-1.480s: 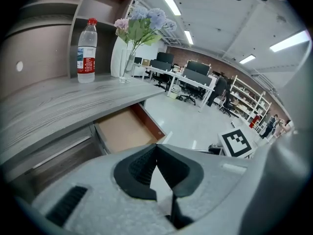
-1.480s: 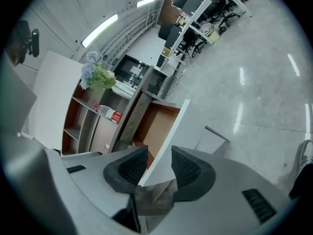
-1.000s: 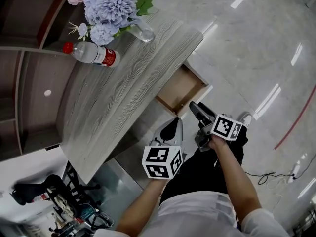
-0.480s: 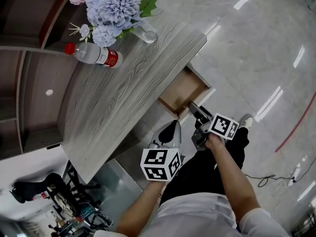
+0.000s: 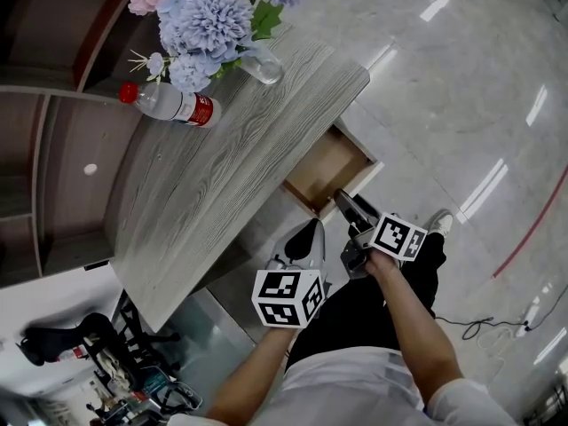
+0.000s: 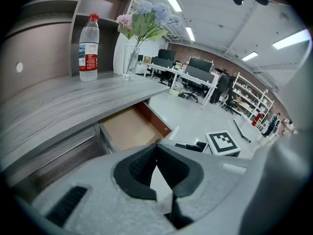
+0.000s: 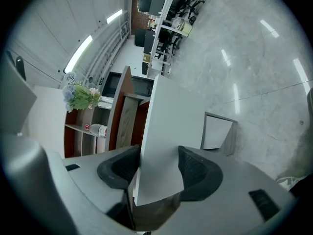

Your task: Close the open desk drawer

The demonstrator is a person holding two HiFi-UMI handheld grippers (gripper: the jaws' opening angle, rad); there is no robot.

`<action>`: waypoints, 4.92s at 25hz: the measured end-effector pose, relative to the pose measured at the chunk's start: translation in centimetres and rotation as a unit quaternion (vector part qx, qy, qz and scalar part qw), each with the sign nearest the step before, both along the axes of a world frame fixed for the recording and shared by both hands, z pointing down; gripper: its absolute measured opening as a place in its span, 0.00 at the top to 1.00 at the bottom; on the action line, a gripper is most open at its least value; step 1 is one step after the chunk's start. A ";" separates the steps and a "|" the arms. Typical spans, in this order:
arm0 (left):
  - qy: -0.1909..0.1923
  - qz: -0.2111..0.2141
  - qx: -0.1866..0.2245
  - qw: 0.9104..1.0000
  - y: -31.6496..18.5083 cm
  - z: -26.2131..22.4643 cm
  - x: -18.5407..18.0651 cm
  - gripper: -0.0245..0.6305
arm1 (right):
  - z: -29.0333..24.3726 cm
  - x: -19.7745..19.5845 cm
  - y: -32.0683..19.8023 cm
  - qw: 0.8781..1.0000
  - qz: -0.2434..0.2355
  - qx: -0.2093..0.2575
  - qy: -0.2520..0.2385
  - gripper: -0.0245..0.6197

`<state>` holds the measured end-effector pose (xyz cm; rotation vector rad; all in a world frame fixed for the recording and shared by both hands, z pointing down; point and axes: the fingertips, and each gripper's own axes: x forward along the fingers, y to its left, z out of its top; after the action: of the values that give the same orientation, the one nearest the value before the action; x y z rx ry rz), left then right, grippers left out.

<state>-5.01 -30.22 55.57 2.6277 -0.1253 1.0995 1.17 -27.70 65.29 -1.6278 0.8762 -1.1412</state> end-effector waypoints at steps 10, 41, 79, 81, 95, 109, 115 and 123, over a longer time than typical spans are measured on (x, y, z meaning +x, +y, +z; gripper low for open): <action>0.005 0.002 0.003 1.000 -0.2 -0.6 0.4 0.96 | -2.1 -0.1 0.1 1.000 -0.007 0.003 0.026 0.59; 0.006 -0.015 0.016 1.000 -2.9 -1.0 0.5 0.96 | -4.5 3.1 -6.2 0.996 -0.037 0.055 0.057 0.59; 0.059 -0.060 0.002 0.996 -3.8 -6.6 1.3 0.96 | -8.8 1.4 -5.3 0.972 -0.181 -0.031 0.146 0.84; 0.066 -0.066 -0.003 0.996 -3.5 -7.6 1.1 0.96 | -10.8 0.7 -4.6 0.963 -0.200 -0.042 0.175 0.86; 0.134 -0.089 0.002 0.987 -0.5 -15.0 0.5 0.96 | -24.2 -3.1 -1.1 0.880 -0.294 -0.086 0.363 0.93; 0.179 -0.155 0.054 0.970 3.1 -20.6 1.5 0.96 | -31.3 -1.8 2.4 0.788 -0.352 -0.081 0.498 0.96; 0.184 -0.175 0.071 0.965 4.9 -21.6 2.1 0.96 | -31.8 -1.5 3.8 0.774 -0.369 -0.068 0.510 0.96; 0.176 -0.190 0.079 0.963 6.8 -21.4 3.0 0.96 | -31.5 -0.7 5.7 0.772 -0.376 -0.056 0.509 0.96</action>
<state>-2.03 -23.40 34.21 2.7292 -0.6319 0.5055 0.45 -22.04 33.76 -2.0571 2.3642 -0.6945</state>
